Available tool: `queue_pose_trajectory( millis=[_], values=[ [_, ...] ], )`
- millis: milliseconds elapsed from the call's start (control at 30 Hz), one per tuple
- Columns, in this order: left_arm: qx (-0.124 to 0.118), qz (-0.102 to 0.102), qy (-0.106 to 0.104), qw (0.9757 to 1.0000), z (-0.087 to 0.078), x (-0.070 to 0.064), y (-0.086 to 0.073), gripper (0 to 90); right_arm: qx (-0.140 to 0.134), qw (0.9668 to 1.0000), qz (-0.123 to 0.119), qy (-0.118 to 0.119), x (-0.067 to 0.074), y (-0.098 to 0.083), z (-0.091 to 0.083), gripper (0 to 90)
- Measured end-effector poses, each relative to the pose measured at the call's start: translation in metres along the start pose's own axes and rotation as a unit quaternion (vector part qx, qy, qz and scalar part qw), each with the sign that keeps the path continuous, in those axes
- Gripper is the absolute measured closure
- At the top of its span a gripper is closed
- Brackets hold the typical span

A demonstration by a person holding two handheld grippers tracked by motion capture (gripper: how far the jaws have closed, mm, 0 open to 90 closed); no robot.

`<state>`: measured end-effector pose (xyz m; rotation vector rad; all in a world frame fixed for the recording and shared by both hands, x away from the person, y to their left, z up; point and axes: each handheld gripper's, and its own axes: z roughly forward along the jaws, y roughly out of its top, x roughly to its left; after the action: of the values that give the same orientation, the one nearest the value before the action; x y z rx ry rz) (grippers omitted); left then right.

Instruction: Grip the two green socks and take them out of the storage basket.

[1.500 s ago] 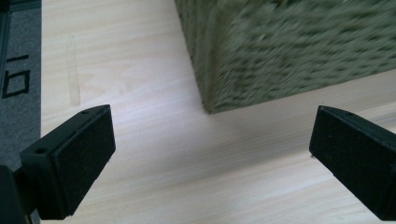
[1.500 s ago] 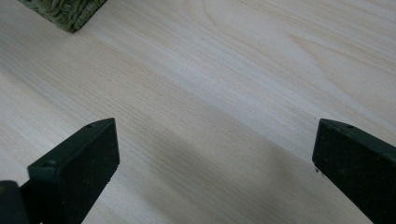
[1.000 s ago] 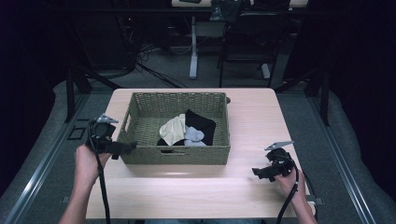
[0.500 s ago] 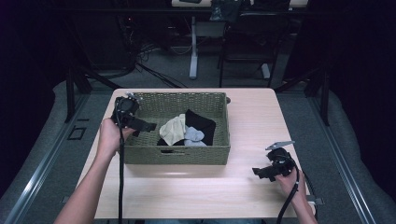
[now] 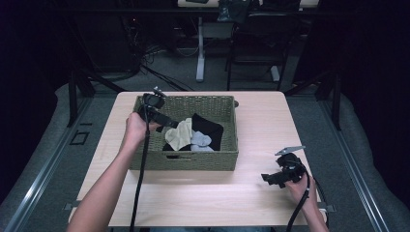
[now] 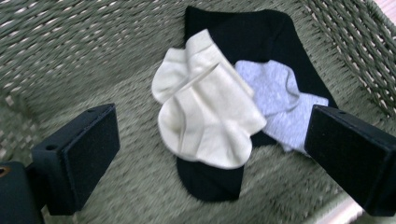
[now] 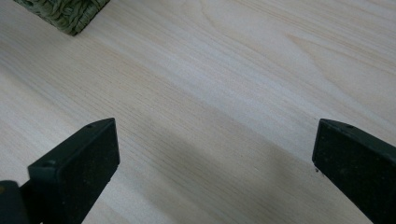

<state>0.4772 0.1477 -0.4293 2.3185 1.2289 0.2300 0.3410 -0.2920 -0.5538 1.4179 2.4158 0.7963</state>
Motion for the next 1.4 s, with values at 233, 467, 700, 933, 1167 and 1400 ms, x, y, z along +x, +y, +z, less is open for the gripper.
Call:
queue_pose_trajectory(
  millis=[233,467,700,933,1167,1400],
  values=[
    [0.02,-0.001,-0.009,0.9998,0.026,-0.003,0.015,6.0,0.0,1.0,0.0,0.002,0.0,0.0,0.0,0.0],
    [0.039,-0.011,-0.024,0.9989,0.05,-0.006,0.022,15.2,0.0,1.0,0.002,0.0,-0.001,0.0,0.0,0.0],
    [0.053,-0.019,-0.025,0.9981,0.069,-0.002,0.026,25.8,0.001,1.0,0.001,0.002,-0.001,0.0,0.0,0.1],
    [0.074,-0.023,-0.022,0.9968,0.088,0.0,0.031,33.4,0.002,1.0,0.002,-0.001,-0.002,0.0,-0.001,0.1],
    [0.089,-0.021,-0.021,0.9956,0.098,-0.003,0.033,46.5,0.002,1.0,0.004,0.002,-0.002,0.0,0.0,0.3],
    [0.093,-0.012,-0.04,0.9948,0.1,-0.008,0.029,84.9,0.004,1.0,0.005,0.001,-0.002,0.0,0.0,1.2]
  ],
)
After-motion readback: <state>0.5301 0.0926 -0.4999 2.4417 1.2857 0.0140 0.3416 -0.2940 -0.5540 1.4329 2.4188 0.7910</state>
